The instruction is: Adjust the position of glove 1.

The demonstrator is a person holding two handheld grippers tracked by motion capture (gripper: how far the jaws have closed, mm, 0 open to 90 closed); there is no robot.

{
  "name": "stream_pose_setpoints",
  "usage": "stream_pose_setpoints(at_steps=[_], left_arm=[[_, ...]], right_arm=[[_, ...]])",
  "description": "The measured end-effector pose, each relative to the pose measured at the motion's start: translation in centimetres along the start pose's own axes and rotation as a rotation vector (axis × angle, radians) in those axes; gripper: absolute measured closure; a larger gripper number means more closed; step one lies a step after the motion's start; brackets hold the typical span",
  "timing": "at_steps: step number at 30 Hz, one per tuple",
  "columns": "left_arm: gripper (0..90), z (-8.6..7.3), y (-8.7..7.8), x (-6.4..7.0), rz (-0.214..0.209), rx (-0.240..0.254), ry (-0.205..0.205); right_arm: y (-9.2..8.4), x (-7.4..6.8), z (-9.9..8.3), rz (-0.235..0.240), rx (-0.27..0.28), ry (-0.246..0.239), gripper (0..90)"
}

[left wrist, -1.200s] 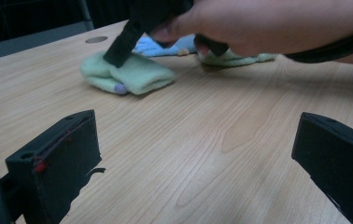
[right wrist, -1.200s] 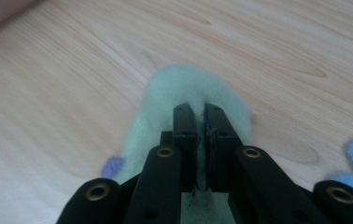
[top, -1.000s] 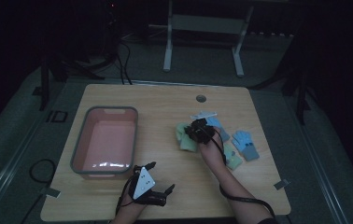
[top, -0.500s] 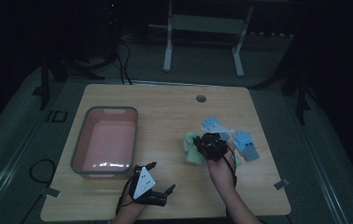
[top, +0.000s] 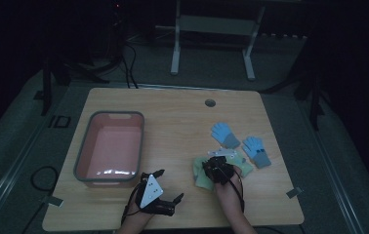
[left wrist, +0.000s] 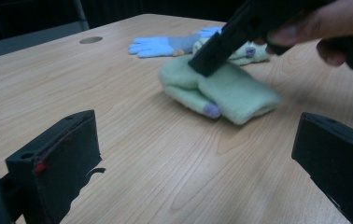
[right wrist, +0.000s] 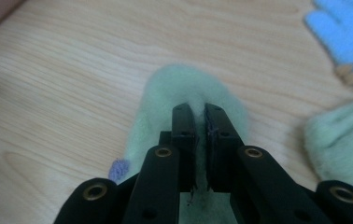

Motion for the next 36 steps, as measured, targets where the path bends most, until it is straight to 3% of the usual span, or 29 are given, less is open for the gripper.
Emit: stream_pose_setpoints(at_steps=[3,6,8,11,13,17,23,28,32,36], left_arm=[[1.2,0.0,0.0,0.0,-0.003,-0.001,-0.003],[1.2,0.0,0.0,0.0,-0.003,-0.002,-0.004],[1.2,0.0,0.0,0.0,-0.005,-0.001,-0.006],[1.2,0.0,0.0,0.0,-0.006,-0.001,-0.002],[1.2,0.0,0.0,0.0,-0.006,-0.002,0.001],[1.2,0.0,0.0,0.0,-0.007,-0.001,0.001],[1.2,0.0,0.0,0.0,-0.010,0.000,-0.002],[1.2,0.0,-0.1,0.0,-0.011,0.000,-0.001],[1.2,0.0,-0.1,0.0,-0.013,0.001,-0.001],[1.2,0.0,0.0,0.1,-0.014,0.001,0.000]], right_arm=[[0.8,0.1,-0.4,-0.004,-0.017,0.004,81.1],[1.4,0.0,-0.7,0.015,-0.017,0.004,71.6],[1.5,-0.3,-0.6,0.023,-0.021,-0.023,61.2],[1.7,-0.8,-0.5,0.028,-0.018,-0.058,55.7],[1.5,-0.8,-0.4,0.025,-0.018,-0.068,54.3],[0.8,-0.5,0.1,0.071,-0.005,-0.122,53.5],[-0.5,1.0,0.9,0.086,0.029,-0.191,50.5],[-1.2,2.1,1.3,0.117,0.042,-0.214,48.6],[-2.1,4.2,1.6,0.139,0.068,-0.233,49.7],[-2.9,6.1,1.7,0.132,0.092,-0.243,51.5]])
Point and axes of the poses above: each handheld gripper's, and its own axes: y roughly forward along the jaws, z roughly out of its top, x roughly to its right, the point moved 4 cm from there along y, roughly forward along the jaws, and after that the axes turned 7 degrees about -y, right-handed, at the moved point
